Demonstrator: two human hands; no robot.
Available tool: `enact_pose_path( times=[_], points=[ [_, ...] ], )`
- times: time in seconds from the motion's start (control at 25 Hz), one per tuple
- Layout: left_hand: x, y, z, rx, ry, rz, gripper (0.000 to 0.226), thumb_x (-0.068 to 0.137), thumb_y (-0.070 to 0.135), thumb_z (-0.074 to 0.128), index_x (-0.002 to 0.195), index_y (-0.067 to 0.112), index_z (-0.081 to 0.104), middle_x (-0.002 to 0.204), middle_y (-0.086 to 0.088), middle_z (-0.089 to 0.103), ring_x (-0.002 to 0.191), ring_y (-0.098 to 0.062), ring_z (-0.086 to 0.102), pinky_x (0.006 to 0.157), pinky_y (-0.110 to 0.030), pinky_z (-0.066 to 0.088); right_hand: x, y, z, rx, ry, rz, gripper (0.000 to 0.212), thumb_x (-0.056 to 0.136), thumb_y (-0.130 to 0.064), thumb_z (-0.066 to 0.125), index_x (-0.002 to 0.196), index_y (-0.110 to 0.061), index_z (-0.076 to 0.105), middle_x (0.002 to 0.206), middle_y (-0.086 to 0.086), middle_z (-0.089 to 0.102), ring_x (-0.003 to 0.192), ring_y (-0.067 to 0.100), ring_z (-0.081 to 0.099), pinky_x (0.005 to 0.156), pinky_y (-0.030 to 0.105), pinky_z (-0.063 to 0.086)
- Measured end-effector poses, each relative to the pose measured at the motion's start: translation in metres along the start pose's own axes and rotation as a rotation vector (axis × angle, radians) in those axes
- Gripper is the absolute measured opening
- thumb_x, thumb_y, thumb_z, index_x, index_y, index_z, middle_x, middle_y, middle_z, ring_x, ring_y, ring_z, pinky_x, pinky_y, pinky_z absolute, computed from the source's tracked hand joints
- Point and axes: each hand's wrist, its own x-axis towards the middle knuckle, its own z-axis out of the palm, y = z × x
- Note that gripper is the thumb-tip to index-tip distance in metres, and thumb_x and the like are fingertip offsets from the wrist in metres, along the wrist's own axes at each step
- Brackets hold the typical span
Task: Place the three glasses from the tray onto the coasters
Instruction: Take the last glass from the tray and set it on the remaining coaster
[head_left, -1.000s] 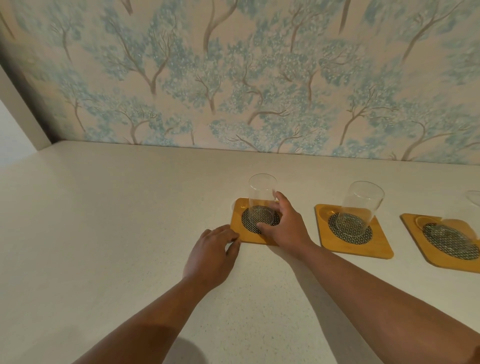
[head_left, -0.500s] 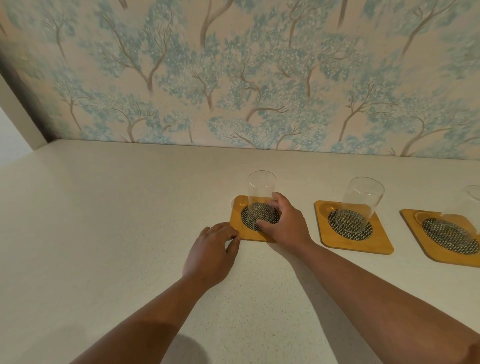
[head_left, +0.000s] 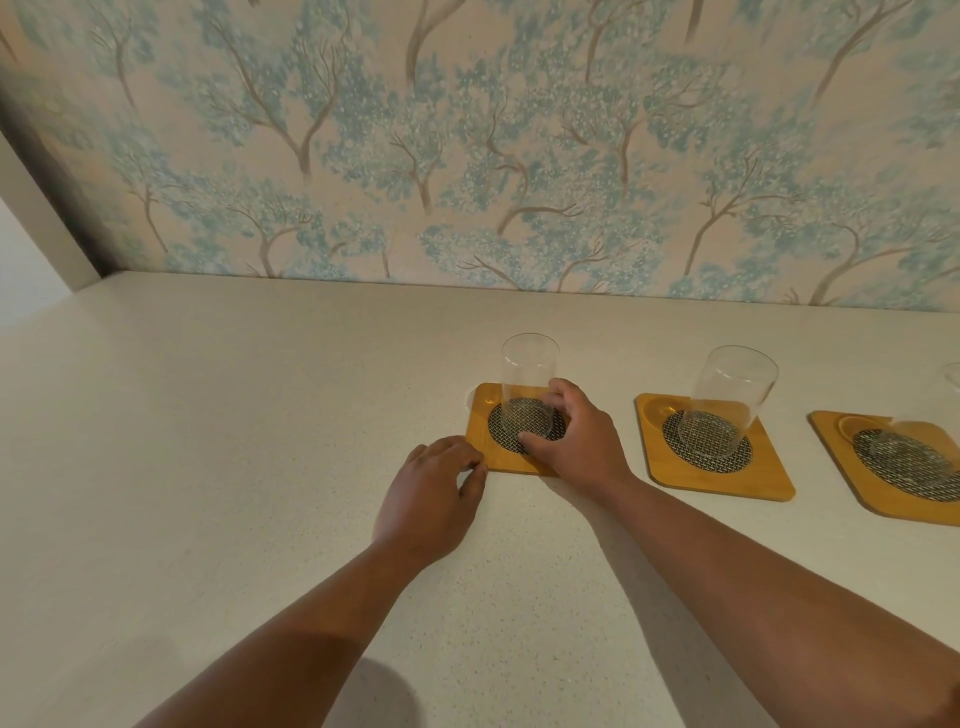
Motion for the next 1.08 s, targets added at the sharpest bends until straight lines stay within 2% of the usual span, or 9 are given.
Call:
enact_pose_path(
  times=[0.36,0.6,0.76,0.88,1.08],
  points=[
    [0.0000,0.0001,0.0002,0.002,-0.009,-0.004,0.018,0.101,0.043,0.053,0.108,0.032,0.067,0.113,0.019,0.067,0.097,-0.003,0.056,0.080,-0.012,0.038,0.0006,-0.0003,-0.0004,0.019,0.002,0.012,0.091,0.077,-0.041,0.084,0.153,-0.017,0.039,0.141,0.002,0.062,0.127,0.022,0.057,0.092,0.023,0.039],
    [0.0000,0.0013,-0.0015,-0.024,-0.024,0.005,0.021,0.101,0.042,0.053,0.109,0.029,0.068,0.116,0.016,0.068,0.101,-0.006,0.058,0.087,-0.025,0.049,0.0002,0.0004,0.0002,0.018,0.002,0.005,0.091,0.078,-0.041,0.084,0.153,-0.017,0.039,0.141,0.002,0.062,0.126,0.022,0.058,0.092,0.024,0.041],
    [-0.0013,0.0010,-0.0018,-0.026,-0.011,0.009,0.020,0.101,0.040,0.054,0.109,0.029,0.068,0.116,0.016,0.068,0.101,-0.005,0.057,0.084,-0.020,0.044,0.0008,0.0003,0.0009,0.018,0.003,0.009,0.094,0.077,-0.042,0.084,0.154,-0.017,0.037,0.140,0.001,0.063,0.123,0.018,0.057,0.092,0.023,0.040],
    [-0.0002,0.0006,-0.0023,-0.040,-0.020,0.025,0.018,0.101,0.040,0.054,0.105,0.030,0.068,0.111,0.017,0.068,0.098,-0.005,0.058,0.084,-0.020,0.046,0.0014,0.0002,0.0003,0.018,0.002,0.008,0.096,0.076,-0.042,0.083,0.155,-0.016,0.036,0.137,0.000,0.064,0.112,0.009,0.052,0.088,0.020,0.039],
    [0.0005,-0.0007,-0.0008,-0.041,-0.025,0.021,0.017,0.101,0.041,0.053,0.103,0.030,0.067,0.105,0.018,0.066,0.092,-0.006,0.058,0.084,-0.024,0.048,0.0019,0.0029,0.0018,0.022,0.013,0.001,0.097,0.075,-0.042,0.084,0.155,-0.016,0.035,0.131,-0.003,0.066,0.108,0.007,0.053,0.077,0.006,0.033]
  ],
)
